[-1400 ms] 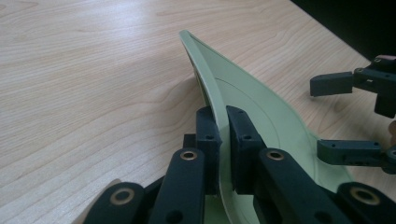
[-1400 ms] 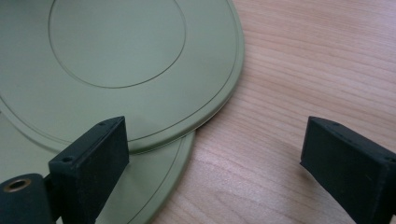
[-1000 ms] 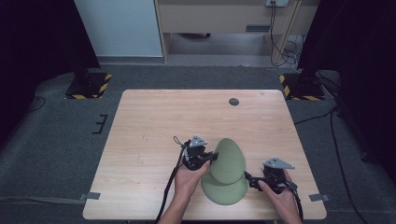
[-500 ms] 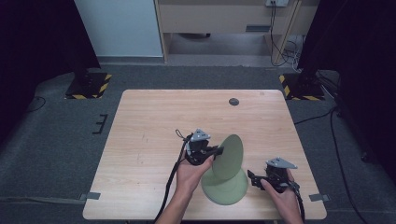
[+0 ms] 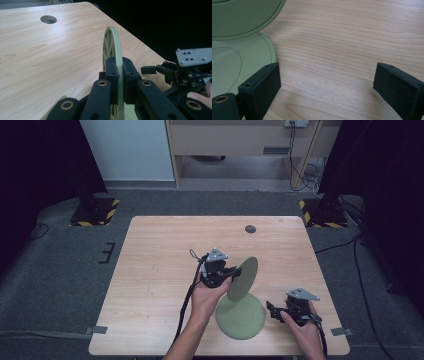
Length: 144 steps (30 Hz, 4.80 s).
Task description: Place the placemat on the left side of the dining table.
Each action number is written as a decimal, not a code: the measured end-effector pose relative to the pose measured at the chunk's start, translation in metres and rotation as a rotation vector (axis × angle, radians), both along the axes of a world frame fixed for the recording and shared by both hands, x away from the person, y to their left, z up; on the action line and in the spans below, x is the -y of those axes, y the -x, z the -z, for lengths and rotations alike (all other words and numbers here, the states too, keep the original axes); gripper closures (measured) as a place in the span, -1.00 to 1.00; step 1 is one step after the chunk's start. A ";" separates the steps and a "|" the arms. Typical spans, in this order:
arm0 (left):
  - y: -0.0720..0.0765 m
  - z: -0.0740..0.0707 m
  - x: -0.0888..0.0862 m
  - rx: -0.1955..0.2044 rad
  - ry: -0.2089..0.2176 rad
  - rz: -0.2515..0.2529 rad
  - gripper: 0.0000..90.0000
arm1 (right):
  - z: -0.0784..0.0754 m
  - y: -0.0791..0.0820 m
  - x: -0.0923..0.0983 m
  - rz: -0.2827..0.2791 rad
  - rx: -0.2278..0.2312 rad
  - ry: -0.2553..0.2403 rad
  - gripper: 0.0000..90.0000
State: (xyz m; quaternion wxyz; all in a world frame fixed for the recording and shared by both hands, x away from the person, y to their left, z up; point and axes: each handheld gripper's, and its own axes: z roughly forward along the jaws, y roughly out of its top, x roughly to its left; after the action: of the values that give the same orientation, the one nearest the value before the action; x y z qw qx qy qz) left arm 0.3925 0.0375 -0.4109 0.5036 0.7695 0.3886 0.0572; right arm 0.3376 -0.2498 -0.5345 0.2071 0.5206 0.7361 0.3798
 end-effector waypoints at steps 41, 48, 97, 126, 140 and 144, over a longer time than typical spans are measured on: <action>-0.051 -0.025 0.008 0.040 -0.025 -0.039 0.89 | 0.000 -0.021 0.021 0.181 -0.064 0.003 -0.84; -0.051 -0.030 0.001 0.040 -0.023 -0.056 0.90 | -0.004 -0.022 0.024 0.177 -0.078 0.014 -0.84; -0.050 -0.046 -0.071 0.067 -0.024 -0.193 0.90 | 0.005 -0.034 0.012 0.121 -0.069 0.120 -0.97; -0.044 -0.040 -0.114 0.050 -0.044 -0.260 0.90 | 0.005 -0.034 0.012 0.105 -0.068 0.122 -0.97; -0.035 -0.027 -0.136 0.032 -0.042 -0.297 0.89 | 0.005 -0.035 0.011 0.099 -0.069 0.121 -0.97; -0.032 -0.025 -0.141 0.032 -0.039 -0.303 0.90 | 0.005 -0.035 0.011 0.098 -0.068 0.121 -0.97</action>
State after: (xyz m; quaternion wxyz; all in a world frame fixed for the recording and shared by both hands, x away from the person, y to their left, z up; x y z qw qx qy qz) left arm 0.4240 0.1782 -0.3859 0.4802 0.7107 0.4910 0.1524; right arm 0.3723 -0.2606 -0.5391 0.2312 0.5553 0.7379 0.3062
